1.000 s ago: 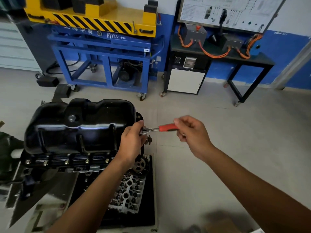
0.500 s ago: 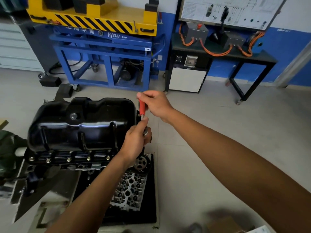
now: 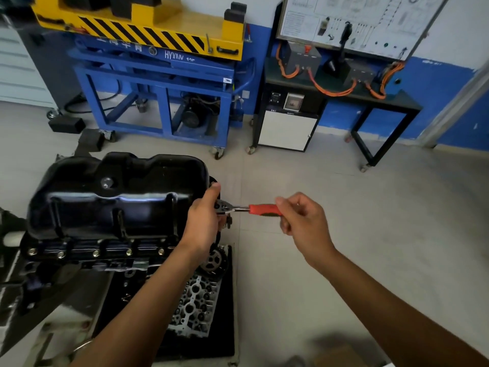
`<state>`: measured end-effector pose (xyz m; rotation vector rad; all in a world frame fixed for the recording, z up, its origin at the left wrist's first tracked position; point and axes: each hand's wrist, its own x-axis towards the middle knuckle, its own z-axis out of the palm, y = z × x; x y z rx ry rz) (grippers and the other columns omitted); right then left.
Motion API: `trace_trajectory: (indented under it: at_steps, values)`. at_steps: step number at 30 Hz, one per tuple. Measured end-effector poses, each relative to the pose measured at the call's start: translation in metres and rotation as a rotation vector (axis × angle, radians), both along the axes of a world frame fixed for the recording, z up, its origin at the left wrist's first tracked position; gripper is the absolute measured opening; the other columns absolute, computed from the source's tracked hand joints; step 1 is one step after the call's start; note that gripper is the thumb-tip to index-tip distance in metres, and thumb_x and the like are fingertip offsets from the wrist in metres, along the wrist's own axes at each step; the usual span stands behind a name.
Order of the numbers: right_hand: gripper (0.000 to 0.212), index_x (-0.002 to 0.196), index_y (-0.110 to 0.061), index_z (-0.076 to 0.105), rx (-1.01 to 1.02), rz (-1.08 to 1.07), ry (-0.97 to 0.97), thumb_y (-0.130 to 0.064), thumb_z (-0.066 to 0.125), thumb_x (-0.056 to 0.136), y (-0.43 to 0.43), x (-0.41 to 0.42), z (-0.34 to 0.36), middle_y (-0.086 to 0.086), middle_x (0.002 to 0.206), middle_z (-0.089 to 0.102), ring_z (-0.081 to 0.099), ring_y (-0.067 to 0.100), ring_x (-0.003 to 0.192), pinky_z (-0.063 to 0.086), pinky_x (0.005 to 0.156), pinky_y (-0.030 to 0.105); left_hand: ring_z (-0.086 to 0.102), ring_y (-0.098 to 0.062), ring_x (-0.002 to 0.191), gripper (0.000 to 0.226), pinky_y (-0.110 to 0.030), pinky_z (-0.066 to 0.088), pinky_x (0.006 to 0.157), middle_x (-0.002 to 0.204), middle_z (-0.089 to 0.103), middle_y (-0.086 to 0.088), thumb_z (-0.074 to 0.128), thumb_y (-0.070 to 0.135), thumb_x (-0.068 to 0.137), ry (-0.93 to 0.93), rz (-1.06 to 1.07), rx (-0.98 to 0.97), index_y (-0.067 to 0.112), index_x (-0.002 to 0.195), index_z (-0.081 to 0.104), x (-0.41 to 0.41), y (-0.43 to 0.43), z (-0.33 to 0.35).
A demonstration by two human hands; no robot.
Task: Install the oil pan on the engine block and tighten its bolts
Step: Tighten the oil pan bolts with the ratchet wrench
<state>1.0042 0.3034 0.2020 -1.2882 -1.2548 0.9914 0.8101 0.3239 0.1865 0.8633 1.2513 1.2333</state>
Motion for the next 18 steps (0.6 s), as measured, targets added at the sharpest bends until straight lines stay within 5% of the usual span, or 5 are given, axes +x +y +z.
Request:
trace_trajectory:
  at_steps: [5,9,13,18]
  values:
    - [0.025,0.065,-0.024,0.061,-0.014,0.144,-0.027,-0.03,0.074,0.086,-0.07,-0.004,-0.012,0.003,0.049,0.054,0.046,0.014,0.045,0.04,0.049,0.024,0.044,0.002,0.044,0.043,-0.032,0.037,0.061,0.046,0.049,0.015,0.048,0.057,0.083,0.043,0.015,0.03,0.037,0.046,0.061,0.006,-0.002,0.003]
    - [0.021,0.071,-0.027,0.067,-0.091,0.238,0.025,-0.046,0.068,0.079,-0.087,-0.018,-0.015,0.003,0.054,0.057,0.051,0.013,0.049,0.043,0.052,0.022,0.038,-0.001,0.045,0.038,-0.033,0.035,0.061,0.045,0.041,0.014,0.048,0.053,0.089,0.085,0.032,0.068,0.023,0.064,0.048,0.004,-0.005,0.004]
    - [0.024,0.075,-0.021,0.066,-0.103,0.264,0.007,-0.039,0.061,0.089,-0.075,-0.009,-0.013,0.004,0.056,0.058,0.049,0.015,0.051,0.04,0.052,0.025,0.034,-0.003,0.041,0.046,-0.032,0.032,0.057,0.043,0.036,0.012,0.048,0.041,0.098,0.11,0.027,0.064,0.019,0.057,0.048,0.005,-0.005,0.005]
    - [0.042,0.081,-0.007,0.063,-0.109,0.241,-0.063,-0.045,0.054,0.094,-0.057,0.008,-0.013,0.005,0.056,0.06,0.049,0.018,0.052,0.039,0.05,0.028,0.038,-0.01,0.051,0.043,-0.033,0.036,0.062,0.051,0.041,0.006,0.049,0.057,0.078,0.138,-0.031,0.019,0.017,0.062,0.047,0.002,-0.003,0.005]
